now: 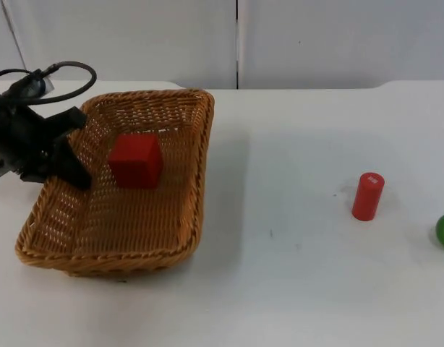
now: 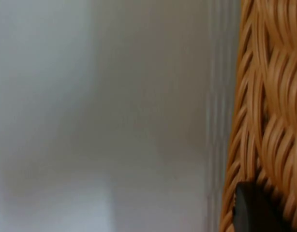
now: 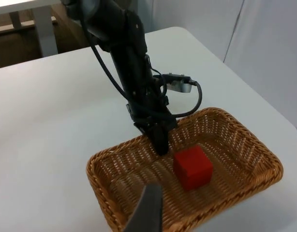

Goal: Pick up the basket with the left hand and place the object to the left of the red cylinder into the basket with the right hand.

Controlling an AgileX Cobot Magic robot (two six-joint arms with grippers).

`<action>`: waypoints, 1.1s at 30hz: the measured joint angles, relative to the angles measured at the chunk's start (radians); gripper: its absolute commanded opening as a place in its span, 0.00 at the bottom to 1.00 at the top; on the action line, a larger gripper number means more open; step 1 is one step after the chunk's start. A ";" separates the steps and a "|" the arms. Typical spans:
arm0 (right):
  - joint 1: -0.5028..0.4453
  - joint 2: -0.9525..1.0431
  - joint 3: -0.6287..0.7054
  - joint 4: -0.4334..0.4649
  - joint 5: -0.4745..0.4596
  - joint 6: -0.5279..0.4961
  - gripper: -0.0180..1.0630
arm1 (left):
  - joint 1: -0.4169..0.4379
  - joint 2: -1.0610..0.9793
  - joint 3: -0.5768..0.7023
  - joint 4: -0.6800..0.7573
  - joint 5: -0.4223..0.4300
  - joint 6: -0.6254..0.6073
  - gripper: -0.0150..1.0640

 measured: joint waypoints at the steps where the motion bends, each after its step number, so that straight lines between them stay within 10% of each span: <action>1: 0.000 0.000 0.000 0.000 0.000 0.000 0.74 | 0.000 0.008 -0.006 0.000 0.002 0.000 0.01; 33: 0.000 0.000 0.000 -0.002 0.002 -0.004 0.74 | 0.000 0.042 -0.056 0.002 0.044 0.047 0.01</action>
